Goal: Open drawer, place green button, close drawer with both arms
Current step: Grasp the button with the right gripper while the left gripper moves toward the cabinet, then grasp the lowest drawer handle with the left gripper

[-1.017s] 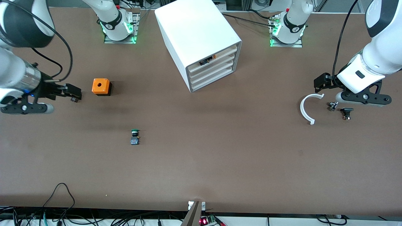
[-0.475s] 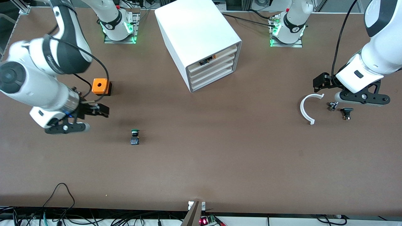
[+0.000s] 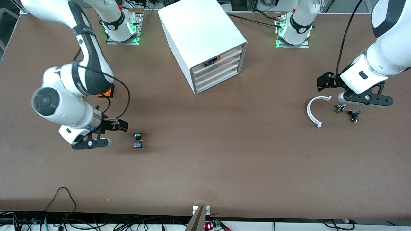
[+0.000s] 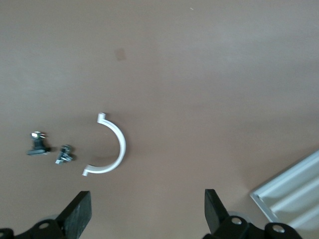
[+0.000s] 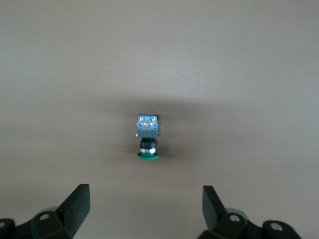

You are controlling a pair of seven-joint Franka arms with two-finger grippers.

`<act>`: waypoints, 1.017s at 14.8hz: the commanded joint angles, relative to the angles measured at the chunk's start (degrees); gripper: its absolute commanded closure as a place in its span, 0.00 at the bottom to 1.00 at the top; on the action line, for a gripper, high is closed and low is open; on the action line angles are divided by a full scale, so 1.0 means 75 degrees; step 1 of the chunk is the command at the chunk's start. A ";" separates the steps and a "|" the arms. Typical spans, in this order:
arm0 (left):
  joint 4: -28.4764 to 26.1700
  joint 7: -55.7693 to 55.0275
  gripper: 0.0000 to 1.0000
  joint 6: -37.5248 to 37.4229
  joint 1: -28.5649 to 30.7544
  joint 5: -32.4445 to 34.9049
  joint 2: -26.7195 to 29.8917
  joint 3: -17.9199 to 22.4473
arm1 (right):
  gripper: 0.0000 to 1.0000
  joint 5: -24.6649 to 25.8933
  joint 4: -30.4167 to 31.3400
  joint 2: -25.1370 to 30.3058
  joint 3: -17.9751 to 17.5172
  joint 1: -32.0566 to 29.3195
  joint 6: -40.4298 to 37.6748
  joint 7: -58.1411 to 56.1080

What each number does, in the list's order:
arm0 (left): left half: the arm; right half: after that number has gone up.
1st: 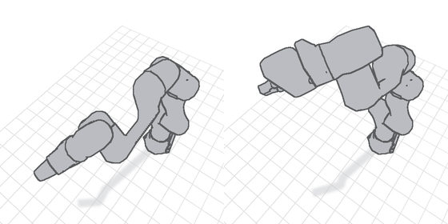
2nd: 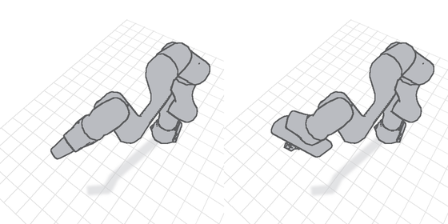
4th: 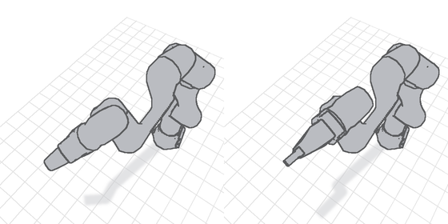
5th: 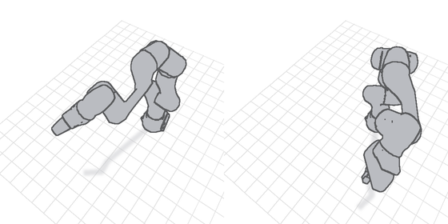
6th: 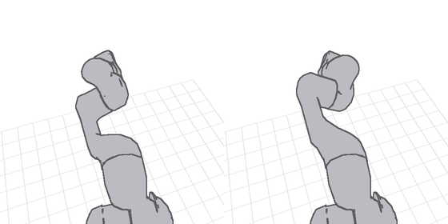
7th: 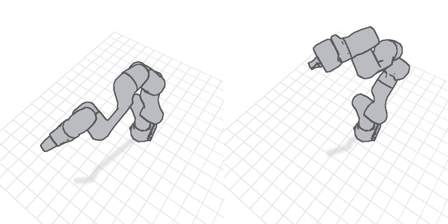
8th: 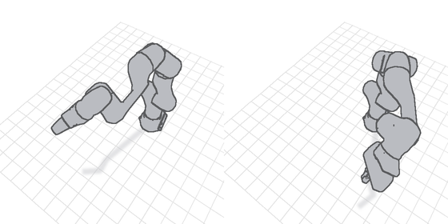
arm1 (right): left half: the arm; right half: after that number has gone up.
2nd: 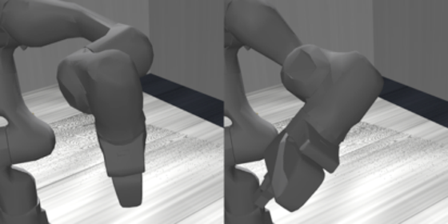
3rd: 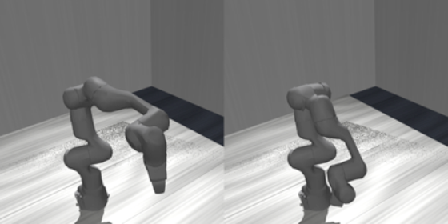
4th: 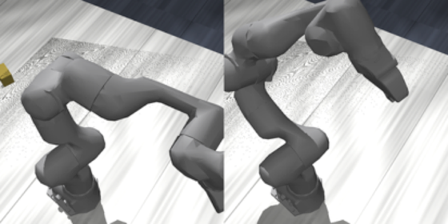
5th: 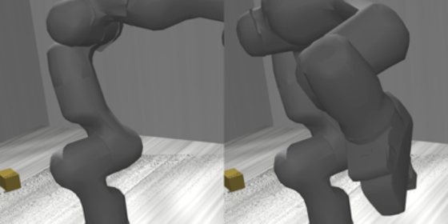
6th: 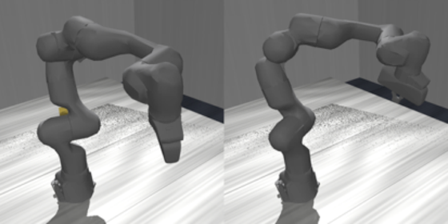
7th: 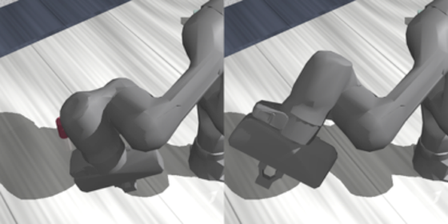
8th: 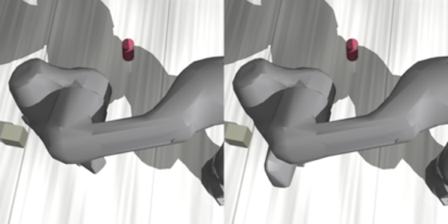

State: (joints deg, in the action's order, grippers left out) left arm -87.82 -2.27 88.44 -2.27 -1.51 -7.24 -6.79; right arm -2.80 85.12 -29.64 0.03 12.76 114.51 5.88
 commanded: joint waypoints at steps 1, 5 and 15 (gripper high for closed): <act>0.0096 0.0103 0.00 -0.0377 -0.0049 -0.0734 -0.0065 -0.0009 | 0.00 -0.0143 -0.0064 -0.0382 0.0019 0.0149 0.0434 0.0048; -0.0266 0.0417 0.00 -0.0401 -0.0084 -0.2079 -0.0182 -0.0021 | 0.00 -0.0143 -0.0041 -0.0980 0.0031 0.0232 0.0833 0.0036; -0.1857 0.4551 0.00 0.0803 0.0009 -0.5747 -0.1764 -0.0021 | 0.00 -0.0143 0.0135 -0.2058 0.0031 0.0244 0.2555 0.0048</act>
State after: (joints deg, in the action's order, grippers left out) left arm -96.81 23.40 90.89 -2.68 -38.42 -19.46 -6.88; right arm -2.84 85.86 -43.90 0.07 14.34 131.25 5.93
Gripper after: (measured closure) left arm 0.000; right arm 0.000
